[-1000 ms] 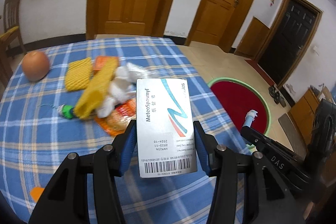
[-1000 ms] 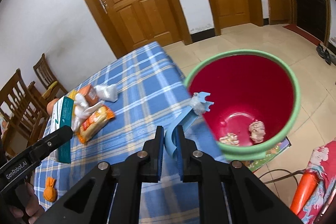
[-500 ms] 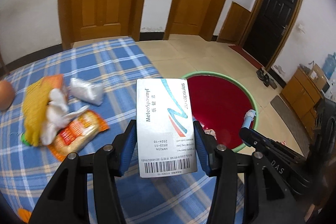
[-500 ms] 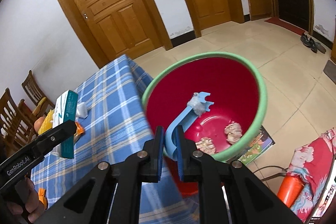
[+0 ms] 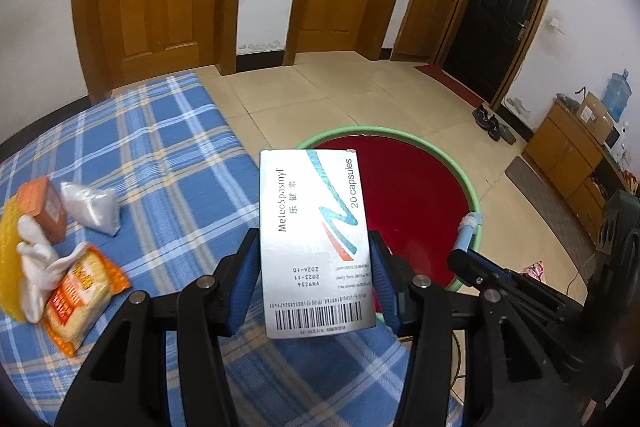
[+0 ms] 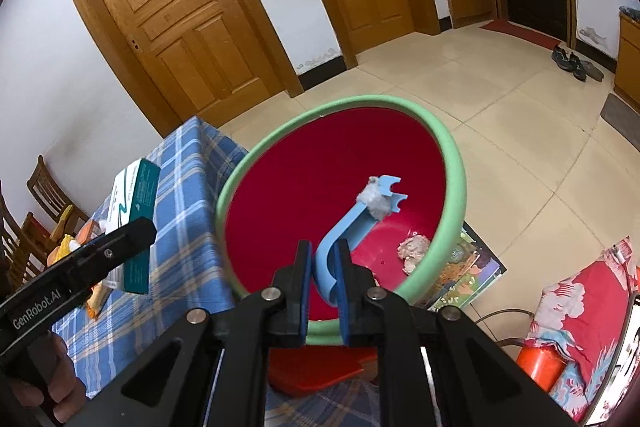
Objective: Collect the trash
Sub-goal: 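Open both grippers over the bucket, dropping the box and blue clip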
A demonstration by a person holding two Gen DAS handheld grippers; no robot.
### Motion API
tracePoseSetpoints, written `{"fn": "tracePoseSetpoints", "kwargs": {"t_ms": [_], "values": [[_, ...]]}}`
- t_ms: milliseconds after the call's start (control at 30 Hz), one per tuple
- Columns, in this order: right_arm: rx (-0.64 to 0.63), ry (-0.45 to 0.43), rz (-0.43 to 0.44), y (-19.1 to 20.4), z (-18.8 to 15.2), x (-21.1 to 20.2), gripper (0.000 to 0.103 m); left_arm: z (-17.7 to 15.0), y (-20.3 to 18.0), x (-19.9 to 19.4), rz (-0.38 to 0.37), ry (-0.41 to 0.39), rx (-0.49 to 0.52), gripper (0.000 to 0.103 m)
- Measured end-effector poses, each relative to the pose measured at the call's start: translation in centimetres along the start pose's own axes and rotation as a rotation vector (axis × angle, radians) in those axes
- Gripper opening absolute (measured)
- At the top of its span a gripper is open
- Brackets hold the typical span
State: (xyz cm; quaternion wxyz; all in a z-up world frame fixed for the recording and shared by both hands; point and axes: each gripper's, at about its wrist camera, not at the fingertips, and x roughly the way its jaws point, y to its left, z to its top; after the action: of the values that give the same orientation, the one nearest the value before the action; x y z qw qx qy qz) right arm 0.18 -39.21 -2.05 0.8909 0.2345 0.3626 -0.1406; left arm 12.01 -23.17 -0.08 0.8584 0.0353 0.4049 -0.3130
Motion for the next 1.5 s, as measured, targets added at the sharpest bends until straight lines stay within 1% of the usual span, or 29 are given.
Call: {"fn": "tracePoseSetpoints", "kwargs": {"t_ms": [267,333,400,733,867,900,967,1000,1200,1500], "values": [[0.027,0.007,0.001,-0.9,0.1,0.7,0.015,0.1,-1.0,1.7,-0.010,0.028,0.013,0.053],[0.030,0.001,0.002,-1.0,0.1,0.6,0.021,0.1,-1.1,2.0,-0.010,0.034,0.012,0.053],[0.037,-0.005,0.010,-1.2,0.1,0.4,0.030,0.1,-1.2,2.2,-0.010,0.039,0.011,0.053],[0.069,-0.025,0.011,-1.7,0.2,-0.6,0.033,0.5,-2.1,3.4,-0.022,0.054,0.031,0.053],[0.078,-0.033,0.006,-1.9,0.2,-0.9,0.036,0.8,-2.5,3.8,-0.017,0.046,0.044,0.054],[0.080,-0.034,0.004,-2.0,0.2,-1.0,0.036,0.8,-2.6,3.8,-0.015,0.043,0.048,0.055],[0.083,-0.036,0.002,-2.1,0.2,-1.1,0.037,0.9,-2.7,3.8,-0.012,0.038,0.051,0.062],[0.084,-0.037,0.001,-2.1,0.2,-1.2,0.038,0.9,-2.7,3.7,-0.007,0.034,0.049,0.063],[0.086,-0.047,0.002,-2.3,0.2,-1.5,0.041,1.0,-2.1,3.2,0.003,0.034,0.027,0.063],[0.077,-0.058,0.016,-1.6,-0.1,-2.4,0.047,0.4,-0.8,0.6,0.027,0.010,-0.010,0.063]]}}
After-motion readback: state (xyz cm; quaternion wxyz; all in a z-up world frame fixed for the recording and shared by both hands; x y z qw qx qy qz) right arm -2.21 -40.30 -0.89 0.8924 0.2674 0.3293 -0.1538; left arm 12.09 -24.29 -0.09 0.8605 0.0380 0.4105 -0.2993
